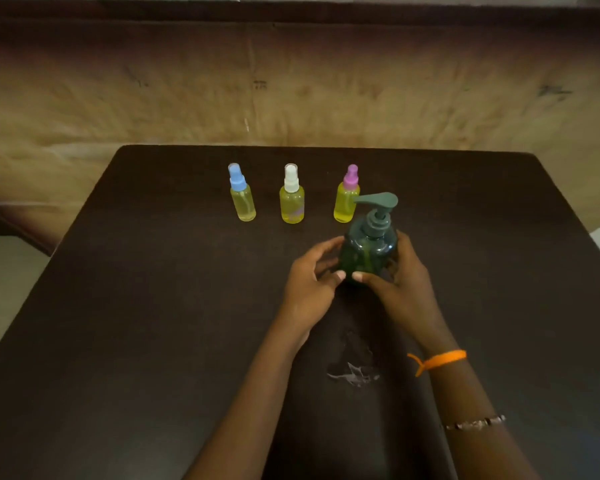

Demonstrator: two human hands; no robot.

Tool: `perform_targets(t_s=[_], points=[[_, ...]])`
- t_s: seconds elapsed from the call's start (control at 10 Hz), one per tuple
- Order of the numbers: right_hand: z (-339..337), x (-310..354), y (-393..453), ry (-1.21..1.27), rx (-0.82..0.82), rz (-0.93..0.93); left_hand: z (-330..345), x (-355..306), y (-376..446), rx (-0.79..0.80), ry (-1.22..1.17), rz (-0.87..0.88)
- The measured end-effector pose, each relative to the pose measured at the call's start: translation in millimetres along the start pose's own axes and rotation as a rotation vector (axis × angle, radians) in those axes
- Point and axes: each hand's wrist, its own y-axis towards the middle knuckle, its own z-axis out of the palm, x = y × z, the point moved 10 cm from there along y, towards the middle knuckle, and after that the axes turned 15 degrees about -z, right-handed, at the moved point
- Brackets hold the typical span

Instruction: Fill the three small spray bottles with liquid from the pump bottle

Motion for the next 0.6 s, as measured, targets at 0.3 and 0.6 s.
perform_targets(t_s=[0.3,0.6], points=[[-0.8,-9.9,7.4,-0.024,-0.013,0.107,6.2,-14.1,9.6,-0.011,0.100,-0.160],[-0.1,-16.7,0.1,-0.023,-0.061,0.203,-2.8,-12.4,20.9,-0.041,0.223,-0.178]])
